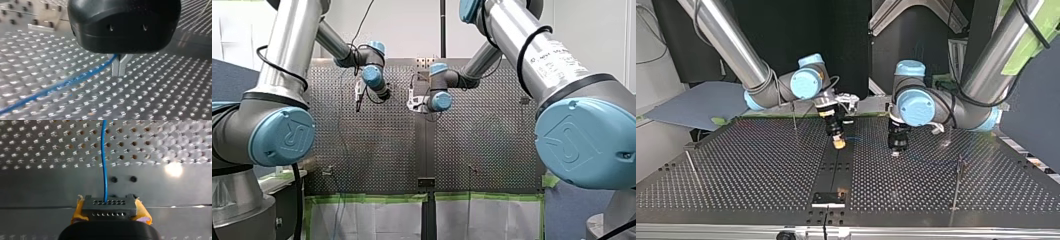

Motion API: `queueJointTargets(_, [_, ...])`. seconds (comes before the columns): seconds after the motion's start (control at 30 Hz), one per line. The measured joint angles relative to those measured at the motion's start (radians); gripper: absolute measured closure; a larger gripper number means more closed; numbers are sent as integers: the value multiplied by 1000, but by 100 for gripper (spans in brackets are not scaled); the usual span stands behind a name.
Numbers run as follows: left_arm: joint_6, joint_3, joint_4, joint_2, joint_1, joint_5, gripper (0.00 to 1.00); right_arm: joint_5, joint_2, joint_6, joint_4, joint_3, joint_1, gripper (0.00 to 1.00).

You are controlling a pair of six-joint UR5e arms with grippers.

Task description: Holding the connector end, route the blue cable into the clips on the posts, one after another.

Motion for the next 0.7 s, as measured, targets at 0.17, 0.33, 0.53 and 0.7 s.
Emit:
queueJointTargets(0.17, [-5,-12,14,-13,-16,-12,98,6,0,-2,-12,37,-5,100])
queueJointTargets(0.33, [-15,-44,49,-14,-30,-33,98,11,0,-16,-16,67,-10,100])
queueJointTargets(0.53, [-27,-86,98,-14,-43,-44,98,19,0,-27,-33,108,-19,100])
queueJointTargets(0.7, [-24,-115,138,-24,-56,-47,98,22,0,-29,-56,144,-27,100])
